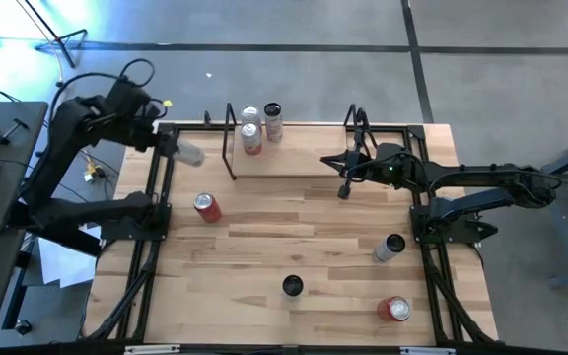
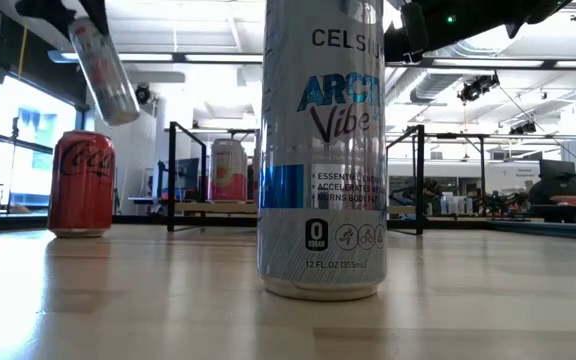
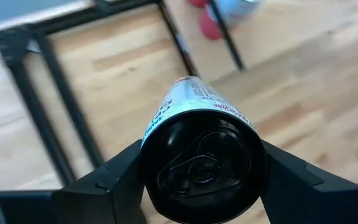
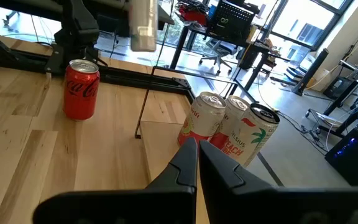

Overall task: Place canned beverage on shelf
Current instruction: Put the white pink soda can on the shelf aligned with the other white pink soda can

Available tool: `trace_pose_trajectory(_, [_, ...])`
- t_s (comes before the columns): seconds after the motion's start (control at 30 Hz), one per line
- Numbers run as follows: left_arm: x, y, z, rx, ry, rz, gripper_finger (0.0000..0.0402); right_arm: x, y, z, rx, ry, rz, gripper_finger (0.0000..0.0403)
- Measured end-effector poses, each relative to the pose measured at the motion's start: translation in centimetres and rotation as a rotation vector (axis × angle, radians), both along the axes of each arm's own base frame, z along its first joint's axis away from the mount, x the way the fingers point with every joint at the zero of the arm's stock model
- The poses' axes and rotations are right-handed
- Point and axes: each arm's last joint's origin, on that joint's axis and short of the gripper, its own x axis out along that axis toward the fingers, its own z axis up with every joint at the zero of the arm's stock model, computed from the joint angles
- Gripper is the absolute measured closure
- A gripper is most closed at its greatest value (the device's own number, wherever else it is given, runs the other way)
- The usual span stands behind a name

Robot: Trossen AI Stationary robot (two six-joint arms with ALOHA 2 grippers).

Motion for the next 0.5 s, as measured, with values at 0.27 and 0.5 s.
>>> trace_pose_trajectory(0.27, [0.7, -2.1, 0.5, 0.0, -0.097, -0.118, 0.0167, 0.0, 0.0, 0.0, 0.006, -0.002, -0.001, 0.0403])
trace_pose_trajectory(0.5, [3.0, -2.7, 0.9, 0.008, -0.176, -0.186, 0.0167, 0.0, 0.0, 0.0, 0.007, -0.002, -0.001, 0.0403])
